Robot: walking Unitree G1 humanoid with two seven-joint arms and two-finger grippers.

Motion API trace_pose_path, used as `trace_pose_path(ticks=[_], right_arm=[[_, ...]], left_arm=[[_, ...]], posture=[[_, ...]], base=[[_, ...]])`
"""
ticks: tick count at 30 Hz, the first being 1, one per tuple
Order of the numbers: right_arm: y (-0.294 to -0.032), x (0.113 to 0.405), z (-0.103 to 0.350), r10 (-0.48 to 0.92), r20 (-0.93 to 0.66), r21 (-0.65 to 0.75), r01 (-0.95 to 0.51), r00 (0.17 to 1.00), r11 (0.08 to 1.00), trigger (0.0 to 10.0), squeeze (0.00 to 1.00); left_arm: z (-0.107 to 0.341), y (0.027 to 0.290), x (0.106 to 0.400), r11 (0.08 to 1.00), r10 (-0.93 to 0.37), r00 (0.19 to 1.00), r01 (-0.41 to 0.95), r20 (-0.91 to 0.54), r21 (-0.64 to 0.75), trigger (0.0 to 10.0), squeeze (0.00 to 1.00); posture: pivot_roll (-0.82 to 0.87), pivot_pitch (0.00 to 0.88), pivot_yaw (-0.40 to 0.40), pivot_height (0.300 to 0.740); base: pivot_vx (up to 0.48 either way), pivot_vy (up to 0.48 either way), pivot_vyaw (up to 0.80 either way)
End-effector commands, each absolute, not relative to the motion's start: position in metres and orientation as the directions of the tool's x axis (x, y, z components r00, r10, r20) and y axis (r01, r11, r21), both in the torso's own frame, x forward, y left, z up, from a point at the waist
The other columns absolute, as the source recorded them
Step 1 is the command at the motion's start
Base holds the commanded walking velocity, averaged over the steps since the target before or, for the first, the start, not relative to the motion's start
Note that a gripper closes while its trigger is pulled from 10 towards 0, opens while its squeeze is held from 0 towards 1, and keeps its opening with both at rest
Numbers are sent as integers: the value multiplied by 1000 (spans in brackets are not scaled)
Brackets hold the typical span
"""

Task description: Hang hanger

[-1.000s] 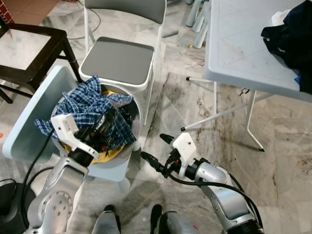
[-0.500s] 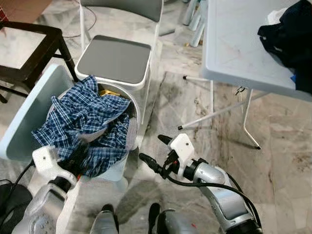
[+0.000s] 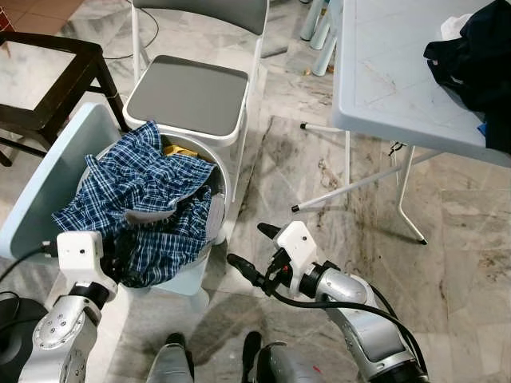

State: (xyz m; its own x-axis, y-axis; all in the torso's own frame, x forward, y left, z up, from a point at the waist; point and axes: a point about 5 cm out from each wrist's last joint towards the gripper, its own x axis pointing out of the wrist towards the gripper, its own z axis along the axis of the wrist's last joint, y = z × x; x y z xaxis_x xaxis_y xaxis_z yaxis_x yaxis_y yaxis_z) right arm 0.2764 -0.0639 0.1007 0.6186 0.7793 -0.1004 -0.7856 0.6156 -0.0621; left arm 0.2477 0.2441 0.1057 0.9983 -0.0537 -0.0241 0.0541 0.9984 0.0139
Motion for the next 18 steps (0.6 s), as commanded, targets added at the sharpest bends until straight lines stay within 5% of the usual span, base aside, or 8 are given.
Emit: trace_pose_path(ticks=[1, 10, 11, 13, 18], right_arm=[[-65, 273, 95, 779, -116, -55, -787, 616, 615, 10000, 0], [-64, 271, 92, 789, -127, -42, -798, 601, 601, 10000, 0], [-63, 270, 92, 794, -132, -39, -804, 593, 594, 10000, 0], [-63, 271, 91, 796, -134, -39, -805, 591, 591, 10000, 0], [-64, 271, 91, 795, -135, -41, -805, 592, 592, 10000, 0]], left_arm=[[104, 243, 241, 995, -85, 996, 86, -26, 59, 10000, 1000], [88, 234, 225, 985, -174, 981, 175, -85, 4, 10000, 1000], [83, 237, 224, 982, -109, 989, 93, -95, -163, 10000, 1000], [81, 240, 223, 972, -82, 993, 60, -88, -229, 10000, 1000], [90, 244, 222, 995, -89, 996, 87, -21, -54, 10000, 1000]], posture=[[310, 321, -149, 740], [320, 328, -150, 740], [321, 326, -150, 740], [319, 326, -150, 740], [318, 325, -150, 740]], base=[[0, 0, 0], [0, 0, 0], [0, 0, 0], [0, 0, 0], [0, 0, 0]])
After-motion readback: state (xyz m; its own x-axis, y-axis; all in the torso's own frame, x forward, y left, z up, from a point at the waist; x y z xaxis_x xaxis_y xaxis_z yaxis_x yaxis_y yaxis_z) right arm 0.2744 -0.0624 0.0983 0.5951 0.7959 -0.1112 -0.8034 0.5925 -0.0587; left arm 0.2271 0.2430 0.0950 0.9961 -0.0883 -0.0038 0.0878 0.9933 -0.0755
